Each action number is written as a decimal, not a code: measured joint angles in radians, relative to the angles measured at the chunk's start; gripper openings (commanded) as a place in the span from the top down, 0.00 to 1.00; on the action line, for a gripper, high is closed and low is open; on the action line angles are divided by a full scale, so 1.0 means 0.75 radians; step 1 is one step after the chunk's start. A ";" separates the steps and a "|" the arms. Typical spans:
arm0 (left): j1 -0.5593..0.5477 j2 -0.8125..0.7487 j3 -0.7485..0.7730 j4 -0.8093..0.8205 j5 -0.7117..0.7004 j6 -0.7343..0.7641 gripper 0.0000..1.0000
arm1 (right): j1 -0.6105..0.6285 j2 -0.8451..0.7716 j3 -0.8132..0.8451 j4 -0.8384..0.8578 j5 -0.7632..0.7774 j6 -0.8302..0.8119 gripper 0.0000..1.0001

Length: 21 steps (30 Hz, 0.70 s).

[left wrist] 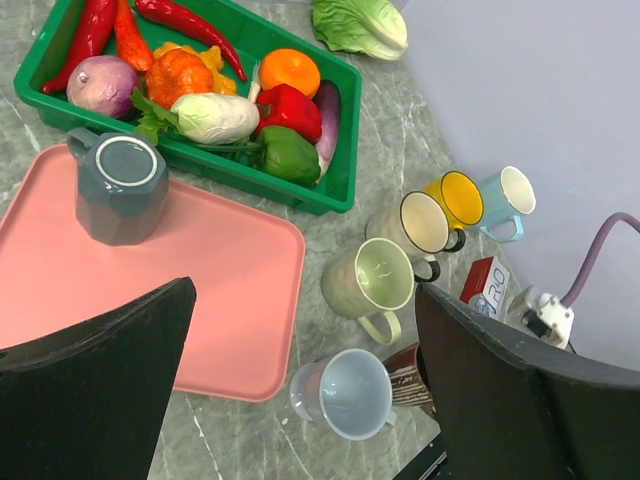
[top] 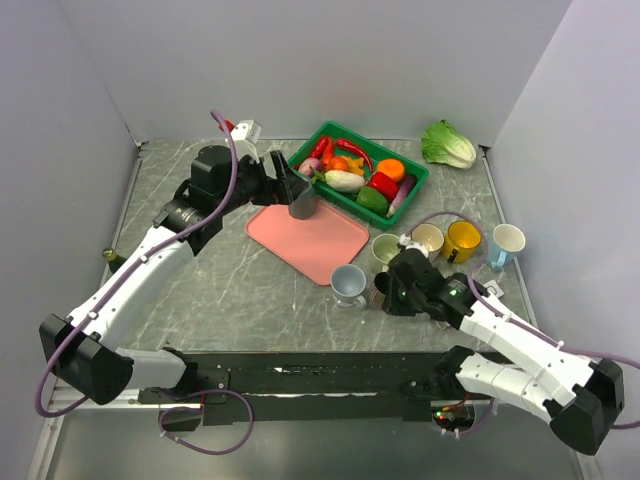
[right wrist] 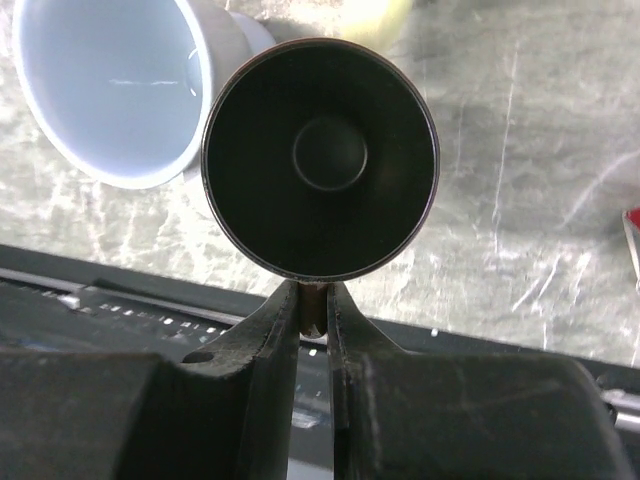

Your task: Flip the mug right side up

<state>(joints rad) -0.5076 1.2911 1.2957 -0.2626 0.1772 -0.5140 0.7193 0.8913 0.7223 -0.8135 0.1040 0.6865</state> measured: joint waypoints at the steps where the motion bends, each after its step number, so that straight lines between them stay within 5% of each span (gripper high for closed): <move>1: 0.000 -0.001 0.000 -0.002 -0.003 0.000 0.04 | 0.028 0.008 -0.007 0.014 0.024 0.002 1.00; 16: 0.000 -0.001 0.000 -0.052 -0.031 0.025 0.04 | 0.258 0.239 -0.057 0.115 0.272 0.112 0.99; 17: 0.000 -0.001 0.000 -0.055 -0.034 0.030 0.04 | 0.261 0.239 -0.066 0.129 0.278 0.122 0.91; 18: 0.000 -0.001 0.000 -0.057 -0.035 0.032 0.04 | 0.264 0.239 -0.074 0.140 0.283 0.133 0.72; 21: 0.000 -0.001 0.000 -0.060 -0.035 0.038 0.04 | 0.267 0.239 -0.076 0.153 0.288 0.147 0.45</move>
<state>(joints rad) -0.5076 1.2907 1.2957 -0.3073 0.1509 -0.4854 0.9192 1.0706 0.6651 -0.6987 0.3199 0.7967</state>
